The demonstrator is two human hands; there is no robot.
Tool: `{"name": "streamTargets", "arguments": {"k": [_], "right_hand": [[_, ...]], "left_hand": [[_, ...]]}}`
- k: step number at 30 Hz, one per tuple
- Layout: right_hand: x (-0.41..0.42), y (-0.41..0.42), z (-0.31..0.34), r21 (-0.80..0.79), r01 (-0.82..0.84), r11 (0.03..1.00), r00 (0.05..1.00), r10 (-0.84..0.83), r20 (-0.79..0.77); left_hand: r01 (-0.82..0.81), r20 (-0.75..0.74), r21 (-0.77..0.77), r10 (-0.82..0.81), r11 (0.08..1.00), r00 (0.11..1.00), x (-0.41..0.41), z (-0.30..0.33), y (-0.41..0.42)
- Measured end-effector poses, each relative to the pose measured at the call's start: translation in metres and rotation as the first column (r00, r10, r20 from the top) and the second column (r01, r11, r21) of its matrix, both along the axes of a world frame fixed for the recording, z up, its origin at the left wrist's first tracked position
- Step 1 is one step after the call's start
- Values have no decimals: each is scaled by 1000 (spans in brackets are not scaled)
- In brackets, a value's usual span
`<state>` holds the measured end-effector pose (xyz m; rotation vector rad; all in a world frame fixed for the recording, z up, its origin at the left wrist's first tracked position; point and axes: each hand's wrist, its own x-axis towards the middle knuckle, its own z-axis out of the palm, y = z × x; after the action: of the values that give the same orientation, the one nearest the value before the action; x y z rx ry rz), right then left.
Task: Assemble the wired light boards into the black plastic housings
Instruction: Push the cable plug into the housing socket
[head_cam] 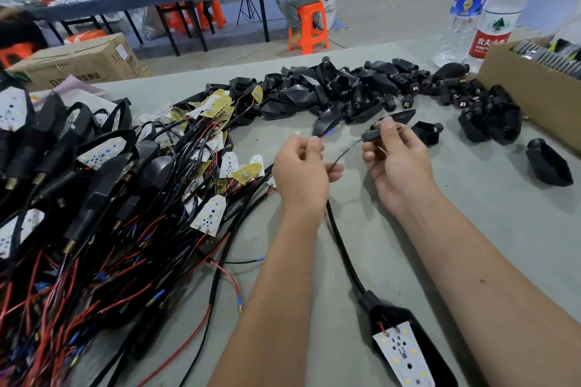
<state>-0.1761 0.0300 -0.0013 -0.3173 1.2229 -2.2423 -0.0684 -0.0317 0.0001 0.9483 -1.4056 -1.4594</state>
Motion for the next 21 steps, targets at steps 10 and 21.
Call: {"name": "streamTargets", "arguments": {"k": [10,21], "right_hand": [[0,1,3,-21,-2,1000,999,3,55],[-1,0,0,13,-67,998,998,67,1]], "left_hand": [[85,-53,144,-78,986,996,12,2,-11],[204,-30,200,-202,958,979,13,5,-8]]}}
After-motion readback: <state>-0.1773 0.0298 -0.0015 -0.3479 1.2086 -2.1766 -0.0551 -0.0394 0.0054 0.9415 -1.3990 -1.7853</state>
